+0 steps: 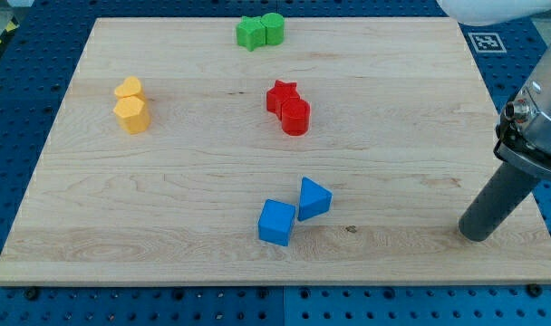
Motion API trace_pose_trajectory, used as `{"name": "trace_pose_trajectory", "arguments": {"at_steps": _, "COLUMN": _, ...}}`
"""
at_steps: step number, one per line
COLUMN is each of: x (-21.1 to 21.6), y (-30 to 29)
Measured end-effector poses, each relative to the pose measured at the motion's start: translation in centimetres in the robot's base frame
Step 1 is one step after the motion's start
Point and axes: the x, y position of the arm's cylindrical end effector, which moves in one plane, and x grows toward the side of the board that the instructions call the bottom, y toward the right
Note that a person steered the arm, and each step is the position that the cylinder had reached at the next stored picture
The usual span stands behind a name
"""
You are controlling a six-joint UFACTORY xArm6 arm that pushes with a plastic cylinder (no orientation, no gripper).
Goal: Move your arm towards the center
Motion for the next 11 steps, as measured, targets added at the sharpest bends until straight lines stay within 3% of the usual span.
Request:
{"name": "trace_pose_trajectory", "arguments": {"at_steps": 4, "x": -0.9, "y": -0.3}}
{"name": "trace_pose_trajectory", "arguments": {"at_steps": 7, "x": -10.5, "y": -3.7}}
{"name": "trace_pose_trajectory", "arguments": {"at_steps": 11, "x": -13.4, "y": -4.4}}
